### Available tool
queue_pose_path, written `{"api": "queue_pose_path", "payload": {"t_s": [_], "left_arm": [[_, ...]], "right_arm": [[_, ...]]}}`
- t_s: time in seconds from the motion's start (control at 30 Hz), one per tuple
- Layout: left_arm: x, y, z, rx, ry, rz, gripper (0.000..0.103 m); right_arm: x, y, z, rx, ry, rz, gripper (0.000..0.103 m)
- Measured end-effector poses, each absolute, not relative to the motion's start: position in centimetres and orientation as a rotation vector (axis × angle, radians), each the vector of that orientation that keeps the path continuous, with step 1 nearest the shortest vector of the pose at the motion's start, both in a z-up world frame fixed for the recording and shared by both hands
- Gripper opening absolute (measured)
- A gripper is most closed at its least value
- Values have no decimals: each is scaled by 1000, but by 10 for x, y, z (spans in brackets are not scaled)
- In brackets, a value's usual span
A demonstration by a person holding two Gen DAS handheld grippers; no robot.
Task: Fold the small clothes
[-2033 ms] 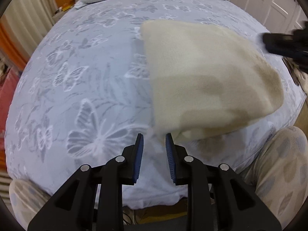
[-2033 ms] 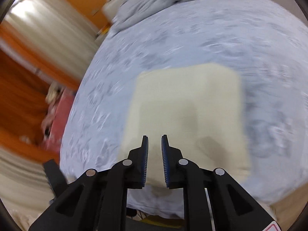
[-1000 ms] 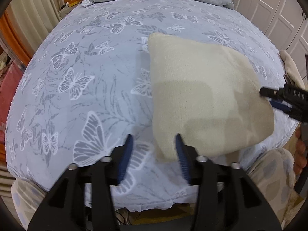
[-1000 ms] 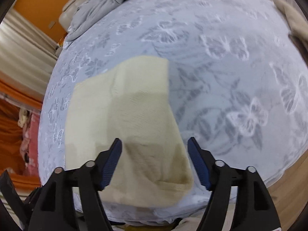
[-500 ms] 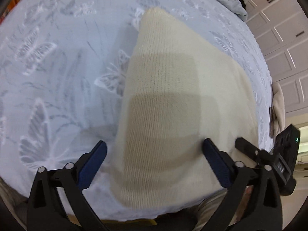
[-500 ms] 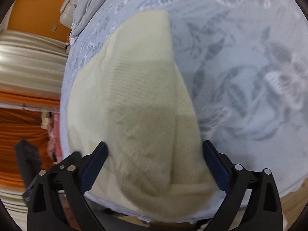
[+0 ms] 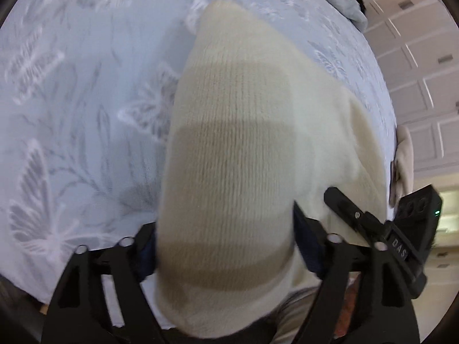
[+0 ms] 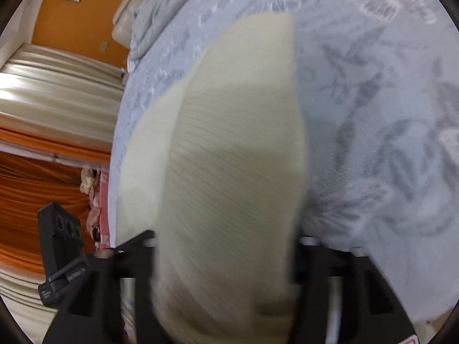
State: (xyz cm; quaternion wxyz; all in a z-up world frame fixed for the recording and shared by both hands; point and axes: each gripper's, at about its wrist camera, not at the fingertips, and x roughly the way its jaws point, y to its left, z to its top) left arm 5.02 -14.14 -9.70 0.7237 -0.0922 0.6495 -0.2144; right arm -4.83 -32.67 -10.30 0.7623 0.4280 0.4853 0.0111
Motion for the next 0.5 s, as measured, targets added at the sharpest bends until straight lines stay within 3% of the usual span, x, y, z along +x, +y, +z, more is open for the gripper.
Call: {"api": "queue_pose_path", "payload": {"t_s": [0.5], "left_arm": [[-39,-115,19,48,1272,-567,68]], "right_arm": [[-162,-287,1,892,897,22,40]]}}
